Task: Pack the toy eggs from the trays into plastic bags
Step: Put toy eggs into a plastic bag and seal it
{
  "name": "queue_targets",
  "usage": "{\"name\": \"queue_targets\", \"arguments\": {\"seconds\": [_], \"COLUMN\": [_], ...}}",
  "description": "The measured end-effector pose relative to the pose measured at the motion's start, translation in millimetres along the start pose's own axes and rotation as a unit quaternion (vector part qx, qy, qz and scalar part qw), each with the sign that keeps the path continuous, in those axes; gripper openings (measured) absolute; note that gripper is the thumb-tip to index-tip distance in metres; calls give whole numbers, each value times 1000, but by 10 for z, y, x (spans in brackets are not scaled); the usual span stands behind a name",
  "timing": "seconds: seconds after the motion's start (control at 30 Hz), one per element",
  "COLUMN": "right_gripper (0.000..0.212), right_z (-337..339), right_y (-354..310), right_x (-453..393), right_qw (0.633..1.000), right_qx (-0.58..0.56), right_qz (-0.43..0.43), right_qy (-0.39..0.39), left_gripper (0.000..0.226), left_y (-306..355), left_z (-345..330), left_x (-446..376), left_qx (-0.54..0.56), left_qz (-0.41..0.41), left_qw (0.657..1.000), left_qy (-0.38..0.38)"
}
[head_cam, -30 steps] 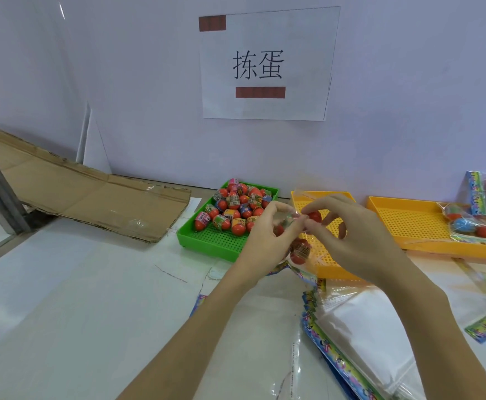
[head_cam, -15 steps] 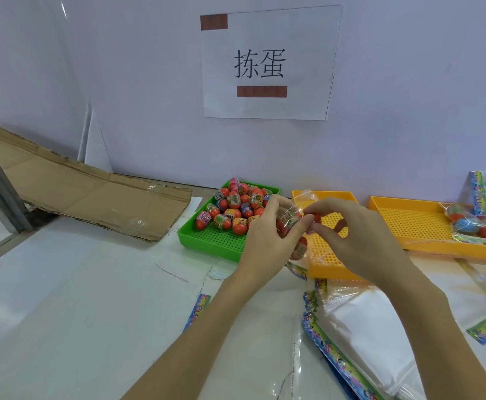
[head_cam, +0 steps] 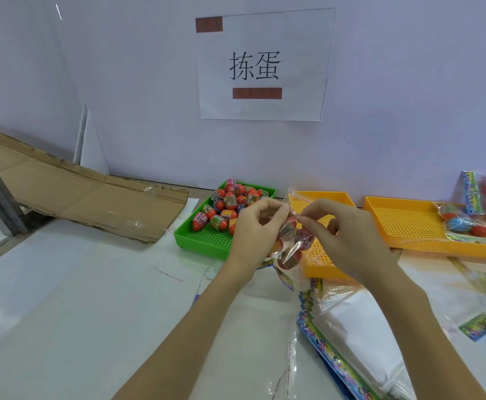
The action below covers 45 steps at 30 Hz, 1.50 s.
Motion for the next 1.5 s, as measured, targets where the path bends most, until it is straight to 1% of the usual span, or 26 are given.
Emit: {"name": "queue_targets", "arguments": {"seconds": [0.07,0.13,0.2,0.3,0.43,0.63,0.7,0.77,0.8,0.83,0.87,0.9,0.93,0.97,1.03,1.1,1.17,1.27,1.33,1.37,1.4,1.43,1.47,1.5], "right_gripper": [2,8,10,10,12,23,22,15,12,12,18,24,27,24,15,23,31,36,26,17,16,21,25,25], "right_z": [-32,-64,-77,2,87,144,217,324,357,347,278,157,38,-46,-92,-66,-54,-100,-120,-90,-37,3,26,31], "right_y": [19,38,42,17,-14,-25,-54,10,85,168,223,253,254,248,260,282,304,341,360,357,332,261,172,81], "right_x": [5,13,10,-9,-19,-13,-3,30,41,42,35,42,56,68,86,108,120,137,141,136,120,101,81,63], "right_qw": [1000,998,998,1000,999,994,988,979,977,977,969,950,931,923,922,907,899,897,901,918,943,962,972,976], "right_qx": [-11,-10,7,7,-5,56,78,77,49,-10,-100,-196,-259,-283,-288,-316,-324,-288,-252,-199,-114,-28,37,72], "right_qz": [-16,-31,-31,-24,-21,-26,-8,-18,-47,-94,-153,-210,-246,-257,-254,-267,-287,-331,-348,-332,-292,-231,-162,-103], "right_qy": [-25,-57,-62,-3,47,87,133,189,201,194,163,119,78,53,59,78,71,45,59,83,113,141,164,178], "left_gripper": [16,20,23,29,32,17,15,14,13,11,10,8,8,8,12,15,14,11,10,11,12,14,15,17], "left_y": [0,0,10,23,89,98,99,59,28,-6,-32,-48,-49,-51,-61,-77,-112,-177,-198,-194,-178,-156,-136,-122], "left_z": [43,66,66,9,-42,-44,-13,47,75,88,82,63,32,-3,-44,-34,-39,-64,-94,-107,-116,-121,-124,-129], "left_x": [-3,-8,-7,8,59,87,72,31,16,7,4,9,18,25,22,11,8,42,68,79,85,89,90,89], "left_qx": [22,44,-5,-80,-111,-92,-71,-37,-17,8,34,56,73,85,82,70,85,92,64,47,29,9,-12,-29], "left_qz": [4,23,11,-17,-40,-37,-31,2,29,53,69,77,78,75,76,83,98,123,115,106,93,78,62,47], "left_qw": [1000,999,1000,997,993,995,996,998,998,997,996,995,994,993,994,994,991,987,990,992,994,995,997,997], "left_qy": [16,20,22,11,27,28,44,57,57,51,42,32,20,9,3,16,29,53,53,52,53,54,54,52]}}
Point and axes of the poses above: each hand's wrist, its own x-axis away from the middle knuckle, its own z-axis out of the back of the hand, y = z × x, the point moved 5 cm from there along -x, towards the middle knuckle, and after that the axes turned 8 degrees about z, right-handed, at the moved point
